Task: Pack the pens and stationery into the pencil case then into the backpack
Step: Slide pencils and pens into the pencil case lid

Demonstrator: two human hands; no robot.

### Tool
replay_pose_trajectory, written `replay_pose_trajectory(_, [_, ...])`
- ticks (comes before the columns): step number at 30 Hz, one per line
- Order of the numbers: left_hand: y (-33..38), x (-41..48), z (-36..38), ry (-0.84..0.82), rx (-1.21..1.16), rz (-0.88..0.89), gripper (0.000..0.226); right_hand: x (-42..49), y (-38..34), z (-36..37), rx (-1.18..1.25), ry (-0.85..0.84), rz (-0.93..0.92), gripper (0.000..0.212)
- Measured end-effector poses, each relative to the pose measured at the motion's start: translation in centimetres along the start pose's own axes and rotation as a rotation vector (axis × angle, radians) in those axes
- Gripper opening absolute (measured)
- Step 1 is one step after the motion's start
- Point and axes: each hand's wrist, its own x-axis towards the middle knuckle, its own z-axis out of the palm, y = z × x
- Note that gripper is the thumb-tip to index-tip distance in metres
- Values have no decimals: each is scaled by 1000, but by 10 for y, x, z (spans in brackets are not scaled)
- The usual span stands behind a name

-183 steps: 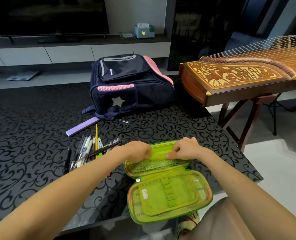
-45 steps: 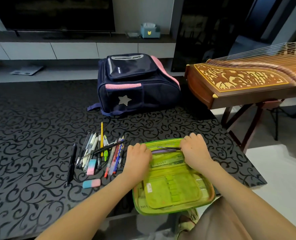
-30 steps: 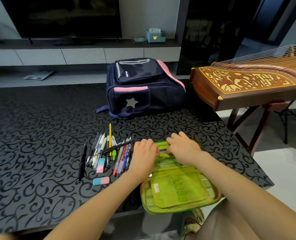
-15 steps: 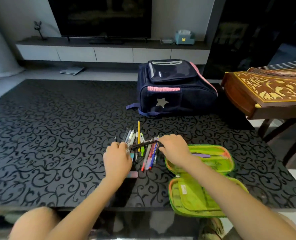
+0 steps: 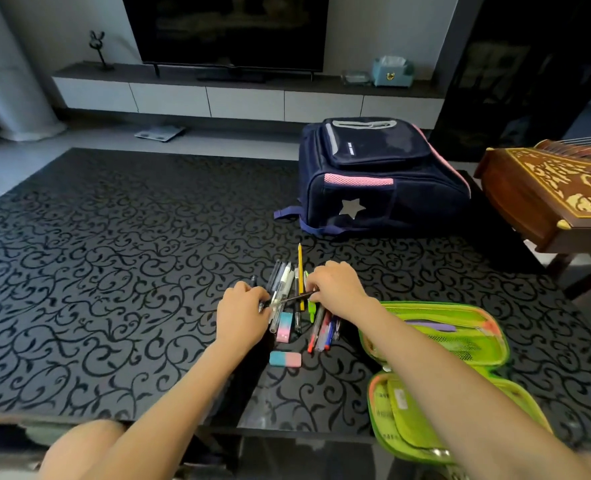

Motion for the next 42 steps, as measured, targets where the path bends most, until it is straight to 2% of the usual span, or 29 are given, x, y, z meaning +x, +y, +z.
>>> replay_pose_trajectory(4, [3,2,4,7,-32,10,23,-10,10,-5,209,66,102,22])
replay_pose_trajectory(7, [7,0,6,36,-50,48,22,-35,29,-19,231,141,163,23])
replay_pose_trajectory(10, [21,-5,6,41,-64,121,16,-74,65,-32,255,70,238,21])
replay_pose_trajectory(13, [45,-11,11,59,-109,252,5,-111,99,-29,314,-45,321,17])
replay_pose_trajectory(15, [69,-17,21,68,-130,377,2,-129,116,-23,307,-67,357,21])
replay_pose_trajectory(18, [108,-29,38,47,-102,574,6,-141,127,-20,243,-81,357,19])
replay_pose_trajectory(20, [132,-34,53,24,-21,655,17,-144,131,-21,229,-99,346,17])
replay_pose_trajectory(24, [160,-37,67,-11,173,562,12,-144,137,-24,205,-119,338,18])
replay_pose_trajectory(29, [168,-37,67,-56,267,473,31,-149,147,-26,30,-112,314,21])
replay_pose_trajectory(37, [168,-42,79,-25,217,500,32,-159,165,-29,-246,-102,289,22])
replay_pose_trajectory(42, [185,-42,83,-36,152,405,27,-153,159,-35,-326,-170,226,24])
